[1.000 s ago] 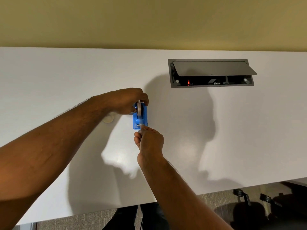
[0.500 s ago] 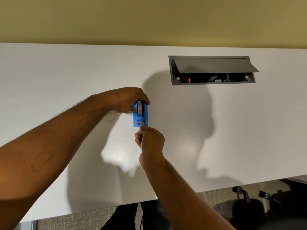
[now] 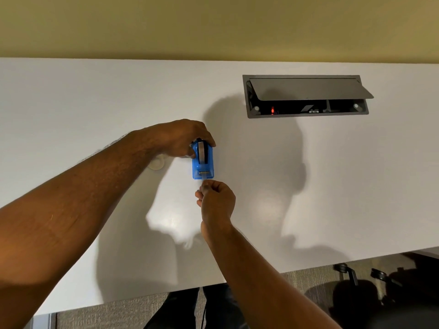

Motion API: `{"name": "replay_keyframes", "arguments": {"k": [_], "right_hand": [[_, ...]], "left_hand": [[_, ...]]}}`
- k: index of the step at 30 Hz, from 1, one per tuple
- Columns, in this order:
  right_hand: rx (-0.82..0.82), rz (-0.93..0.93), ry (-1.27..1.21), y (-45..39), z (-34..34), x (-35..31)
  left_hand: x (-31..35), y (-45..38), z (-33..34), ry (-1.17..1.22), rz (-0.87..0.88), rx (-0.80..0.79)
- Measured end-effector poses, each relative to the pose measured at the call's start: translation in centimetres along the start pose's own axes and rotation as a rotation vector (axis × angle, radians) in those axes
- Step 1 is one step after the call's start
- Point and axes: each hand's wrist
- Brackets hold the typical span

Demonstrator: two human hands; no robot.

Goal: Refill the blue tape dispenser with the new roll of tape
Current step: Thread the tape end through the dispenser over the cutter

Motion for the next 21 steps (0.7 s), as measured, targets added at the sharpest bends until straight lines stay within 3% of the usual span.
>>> {"name": "replay_keyframes", "arguments": {"k": [21], "right_hand": [[0.028,-0.171,0.028,-2.3,0.7,1.4]], "left_hand": [[-0.5,0.1,0.1,0.071,0.033,0.027]]}}
Point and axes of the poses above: each hand's wrist, its own y-axis away from the middle knuckle, its own z-axis out of the palm, x = y × z, and after that the axes turned 9 degrees about x, right-handed
